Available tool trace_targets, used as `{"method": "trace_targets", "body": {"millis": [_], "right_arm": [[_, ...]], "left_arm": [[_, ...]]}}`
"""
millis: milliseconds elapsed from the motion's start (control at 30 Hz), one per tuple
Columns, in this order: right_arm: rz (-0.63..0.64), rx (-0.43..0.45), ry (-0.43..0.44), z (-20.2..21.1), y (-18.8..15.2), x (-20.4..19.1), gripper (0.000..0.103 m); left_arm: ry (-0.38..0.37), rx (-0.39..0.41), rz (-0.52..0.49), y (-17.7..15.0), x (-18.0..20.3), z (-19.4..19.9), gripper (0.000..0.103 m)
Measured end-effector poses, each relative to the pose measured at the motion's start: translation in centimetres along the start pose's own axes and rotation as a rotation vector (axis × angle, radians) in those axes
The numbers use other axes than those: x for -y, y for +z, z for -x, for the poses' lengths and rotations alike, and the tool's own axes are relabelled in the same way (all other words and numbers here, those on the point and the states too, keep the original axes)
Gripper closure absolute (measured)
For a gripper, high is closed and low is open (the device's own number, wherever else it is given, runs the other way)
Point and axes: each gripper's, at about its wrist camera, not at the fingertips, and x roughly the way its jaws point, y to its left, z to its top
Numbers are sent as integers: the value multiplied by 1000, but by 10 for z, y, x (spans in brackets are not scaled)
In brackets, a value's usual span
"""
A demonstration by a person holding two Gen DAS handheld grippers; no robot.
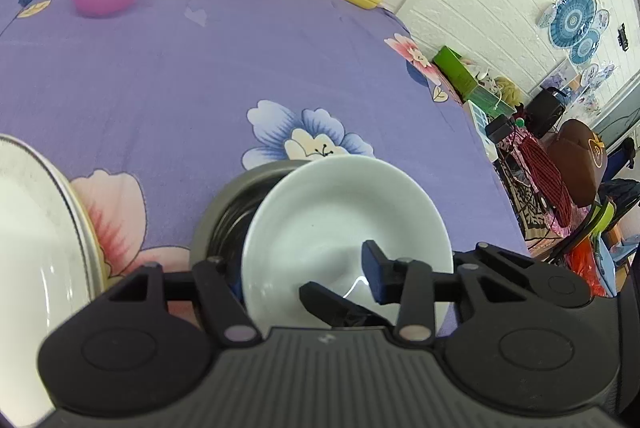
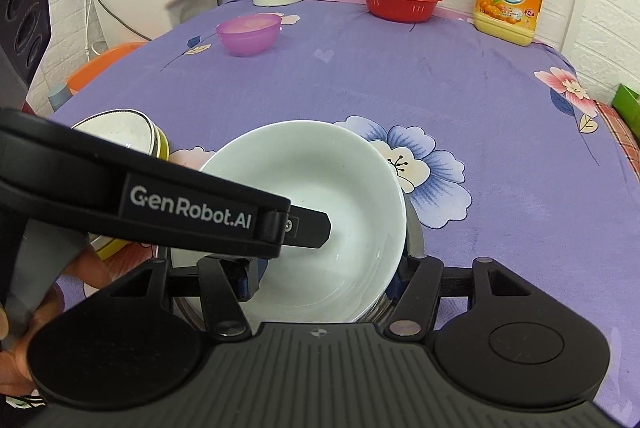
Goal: Organize plates and bowls
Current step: 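Carry the white bowl with the right tool and set it inside the steel bowl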
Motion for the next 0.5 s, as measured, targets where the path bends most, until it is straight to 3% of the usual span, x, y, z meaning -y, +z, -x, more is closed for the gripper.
{"method": "trace_targets", "body": {"millis": [267, 500], "right_arm": [[-37, 29, 25, 7, 1, 5, 0], [-17, 98, -10, 23, 10, 6, 0]], "left_arm": [[22, -1, -20, 3, 4, 3, 44], [-10, 71, -76, 11, 15, 31, 38]]}}
